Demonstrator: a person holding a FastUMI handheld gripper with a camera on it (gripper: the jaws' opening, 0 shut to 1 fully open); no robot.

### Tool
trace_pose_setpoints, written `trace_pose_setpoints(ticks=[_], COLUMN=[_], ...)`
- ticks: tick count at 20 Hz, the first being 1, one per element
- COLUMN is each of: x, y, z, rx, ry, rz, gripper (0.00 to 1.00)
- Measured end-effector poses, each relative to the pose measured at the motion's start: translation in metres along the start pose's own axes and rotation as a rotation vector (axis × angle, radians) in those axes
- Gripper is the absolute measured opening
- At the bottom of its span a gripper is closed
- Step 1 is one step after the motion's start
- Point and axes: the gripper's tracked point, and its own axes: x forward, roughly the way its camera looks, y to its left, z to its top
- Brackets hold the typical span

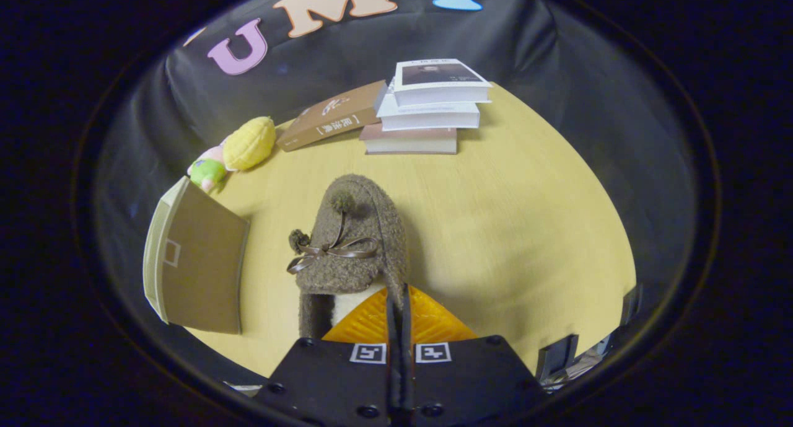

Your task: Open the storage box then place both shoes into the box .Put the left shoe in first, then the right shoe, with the right side of both shoes facing outward in a uniform manner.

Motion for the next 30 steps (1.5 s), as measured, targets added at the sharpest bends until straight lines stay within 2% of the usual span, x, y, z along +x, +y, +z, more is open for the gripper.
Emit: trace_pose_setpoints(ticks=[11, 18, 21, 26, 30], x=[-0.047, -0.07, -0.08, -0.083, -0.066], y=[0.122, 0.2, 0.244, 0.309, 0.336], z=[0.03, 0.04, 0.044, 0.041, 0.027], rx=[-0.046, -0.043, -0.026, 0.001, 0.004], ry=[-0.082, -0.125, -0.141, -0.149, -0.124], rz=[0.079, 0.149, 0.208, 0.279, 0.256], gripper=[0.04, 0.04, 0.03, 0.03, 0.03])
